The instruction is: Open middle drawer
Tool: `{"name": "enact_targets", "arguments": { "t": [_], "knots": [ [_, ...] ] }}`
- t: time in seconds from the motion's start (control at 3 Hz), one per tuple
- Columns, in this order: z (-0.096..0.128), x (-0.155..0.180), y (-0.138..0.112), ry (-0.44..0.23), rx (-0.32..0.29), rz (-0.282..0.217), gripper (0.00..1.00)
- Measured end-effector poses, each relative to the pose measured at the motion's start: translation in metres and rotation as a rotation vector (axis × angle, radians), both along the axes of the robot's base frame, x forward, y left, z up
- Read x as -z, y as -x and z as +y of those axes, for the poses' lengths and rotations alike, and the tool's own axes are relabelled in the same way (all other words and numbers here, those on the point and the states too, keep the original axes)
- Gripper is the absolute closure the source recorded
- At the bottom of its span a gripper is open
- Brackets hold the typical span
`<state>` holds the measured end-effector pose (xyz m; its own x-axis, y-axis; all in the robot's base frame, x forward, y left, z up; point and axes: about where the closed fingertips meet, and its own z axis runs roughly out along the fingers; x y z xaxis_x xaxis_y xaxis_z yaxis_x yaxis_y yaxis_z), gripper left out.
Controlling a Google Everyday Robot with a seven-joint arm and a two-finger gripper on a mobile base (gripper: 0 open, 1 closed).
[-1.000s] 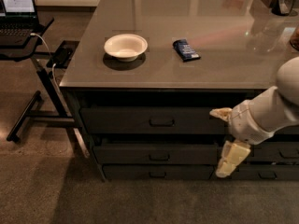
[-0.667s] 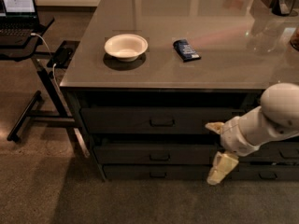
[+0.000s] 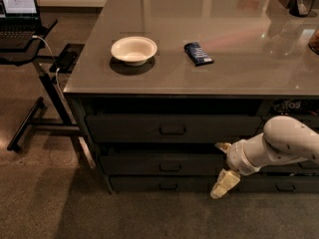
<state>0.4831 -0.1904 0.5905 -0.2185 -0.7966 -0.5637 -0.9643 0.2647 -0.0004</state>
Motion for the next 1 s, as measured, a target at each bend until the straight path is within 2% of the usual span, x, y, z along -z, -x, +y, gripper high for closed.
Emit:
{"name": "enact_targets", "arguments": {
  "t": [0.33, 0.67, 1.0],
  "knots": [
    [-0.005, 0.02, -0.013, -0.163, 0.015, -0.024, 0.0],
    [-0.015, 0.025, -0.024, -0.178, -0.013, -0.078, 0.0],
    [-0.013, 0.024, -0.023, -0.175, -0.016, -0.076, 0.0]
  ]
}}
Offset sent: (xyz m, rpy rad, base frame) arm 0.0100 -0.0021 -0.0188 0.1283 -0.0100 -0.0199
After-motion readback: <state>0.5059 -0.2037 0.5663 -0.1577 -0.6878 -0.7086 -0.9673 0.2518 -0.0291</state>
